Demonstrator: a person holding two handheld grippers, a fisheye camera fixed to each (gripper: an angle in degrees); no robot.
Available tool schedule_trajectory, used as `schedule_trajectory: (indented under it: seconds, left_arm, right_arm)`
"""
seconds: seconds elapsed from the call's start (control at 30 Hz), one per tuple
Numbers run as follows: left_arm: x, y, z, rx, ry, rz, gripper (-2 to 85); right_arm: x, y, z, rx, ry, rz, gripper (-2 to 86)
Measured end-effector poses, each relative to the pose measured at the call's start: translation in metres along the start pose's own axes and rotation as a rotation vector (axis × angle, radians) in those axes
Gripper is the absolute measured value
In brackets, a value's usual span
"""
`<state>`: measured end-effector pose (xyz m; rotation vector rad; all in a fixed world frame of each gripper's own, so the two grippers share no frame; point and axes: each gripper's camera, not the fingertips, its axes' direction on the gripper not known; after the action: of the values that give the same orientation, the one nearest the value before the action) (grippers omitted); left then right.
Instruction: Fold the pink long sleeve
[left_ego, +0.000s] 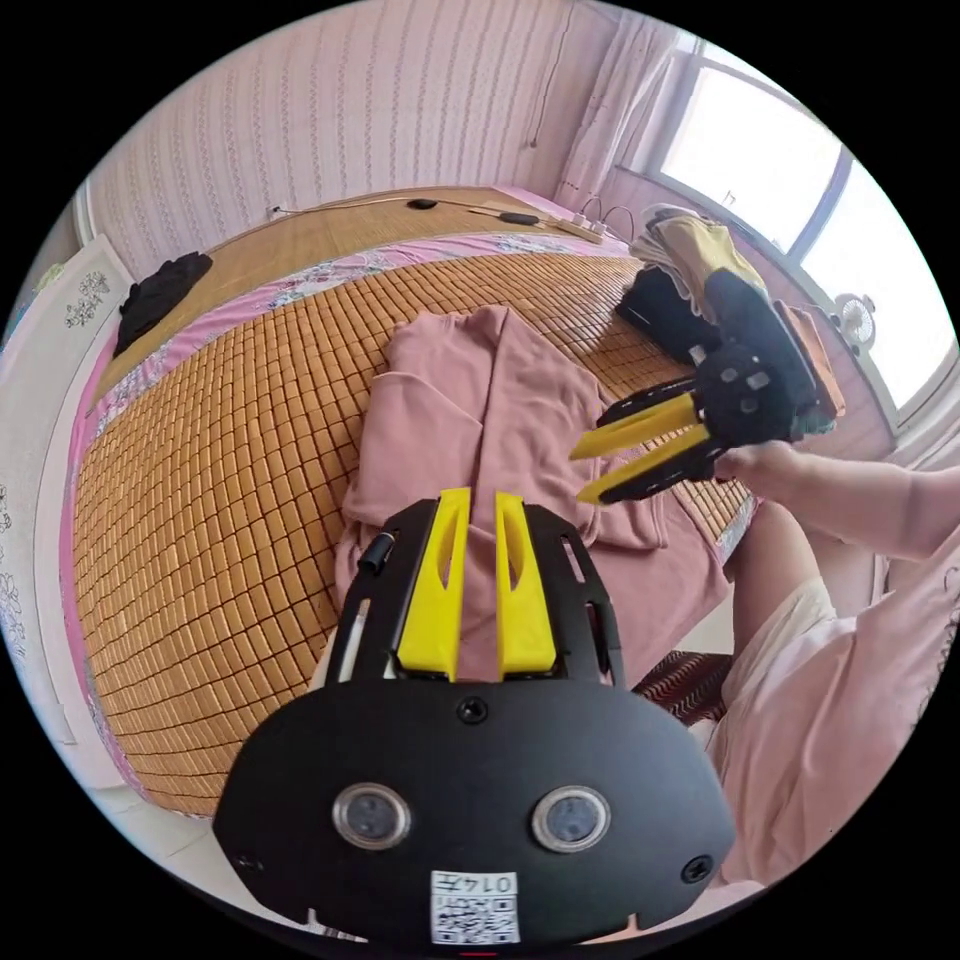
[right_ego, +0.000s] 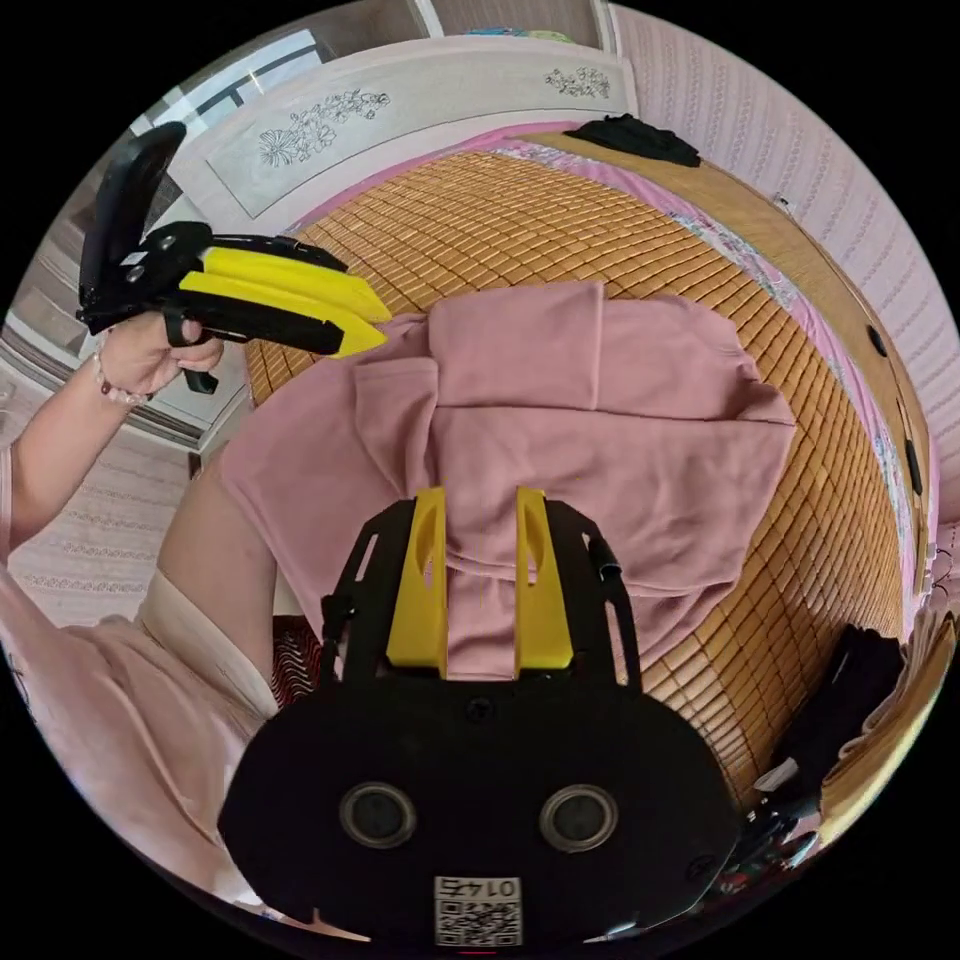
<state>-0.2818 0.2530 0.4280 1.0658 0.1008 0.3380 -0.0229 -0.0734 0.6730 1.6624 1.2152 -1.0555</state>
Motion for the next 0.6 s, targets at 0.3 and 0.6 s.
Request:
schedule_trajectory:
  seconds: [0.3,0.6]
  left_arm:
    - [0.037,0.059,-0.008,0.058,0.037,-0.076,4.9]
    - [0.109,-0.025,0.100,-0.148,0.144,0.138,8.6]
  right_arm:
    - [-0.054,0.030,0.011,0.008,0.031,0.039,4.2]
    - [0.018,0.228,-0.175,0.405,0.295,0.612,3.5]
